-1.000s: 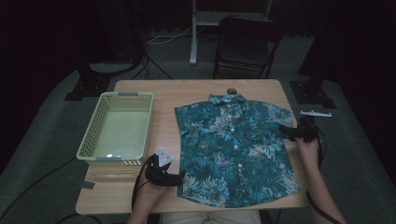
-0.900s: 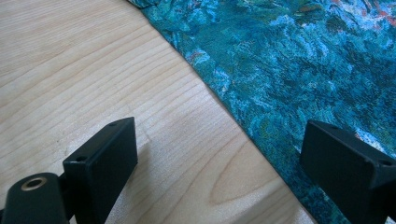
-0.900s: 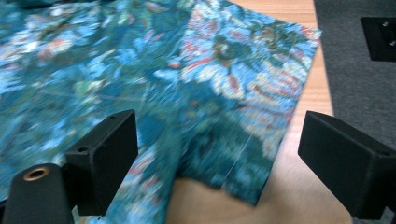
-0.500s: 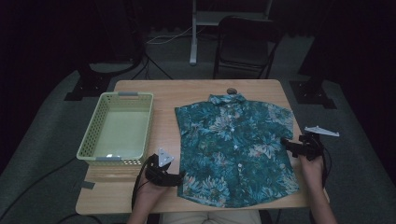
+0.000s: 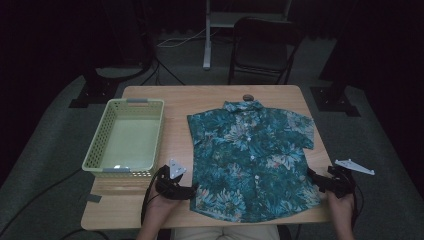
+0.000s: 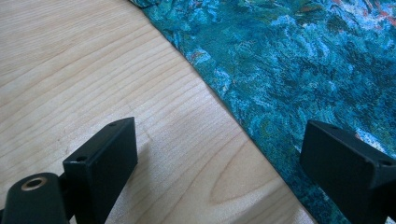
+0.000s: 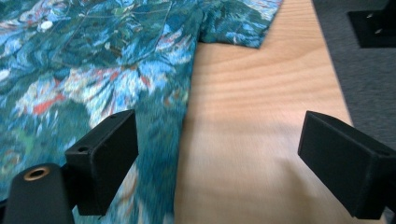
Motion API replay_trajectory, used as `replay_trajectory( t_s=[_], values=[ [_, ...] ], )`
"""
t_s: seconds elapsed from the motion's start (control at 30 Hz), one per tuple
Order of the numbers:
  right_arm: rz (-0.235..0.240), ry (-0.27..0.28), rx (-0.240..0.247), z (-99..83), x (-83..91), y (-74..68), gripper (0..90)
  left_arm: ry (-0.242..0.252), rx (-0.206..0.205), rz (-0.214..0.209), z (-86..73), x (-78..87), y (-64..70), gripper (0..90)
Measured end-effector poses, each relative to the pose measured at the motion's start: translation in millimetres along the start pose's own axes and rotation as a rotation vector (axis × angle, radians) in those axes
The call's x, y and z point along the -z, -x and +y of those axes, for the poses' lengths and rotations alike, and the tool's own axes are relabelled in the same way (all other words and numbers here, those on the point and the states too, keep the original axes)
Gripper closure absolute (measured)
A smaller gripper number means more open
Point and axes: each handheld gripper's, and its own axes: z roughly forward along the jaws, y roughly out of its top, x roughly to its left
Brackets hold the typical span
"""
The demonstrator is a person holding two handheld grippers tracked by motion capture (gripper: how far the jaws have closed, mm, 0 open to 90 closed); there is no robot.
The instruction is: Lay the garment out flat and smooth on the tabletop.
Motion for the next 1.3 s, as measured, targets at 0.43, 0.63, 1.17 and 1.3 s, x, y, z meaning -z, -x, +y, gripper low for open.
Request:
replay_trajectory(
  t_s=[0.43,0.63,1.17,1.3],
  values=[
    [-0.105,0.032,0.028,-27.1,22.1,-11.3,11.5,0.001,0.002,-0.002,0.0,0.2,-0.5,11.9],
    [-0.102,0.046,0.038,-32.9,23.3,-14.0,11.5,0.011,0.027,-0.021,-0.5,1.1,-3.9,12.1],
    [-0.133,0.082,0.087,-49.6,20.2,-21.0,12.5,0.066,-0.036,-0.029,33.4,-2.7,0.2,25.5],
    [-0.118,0.079,0.088,-49.3,20.2,-19.8,12.8,0.100,-0.070,0.011,63.0,-12.5,-3.9,35.6]
  ],
)
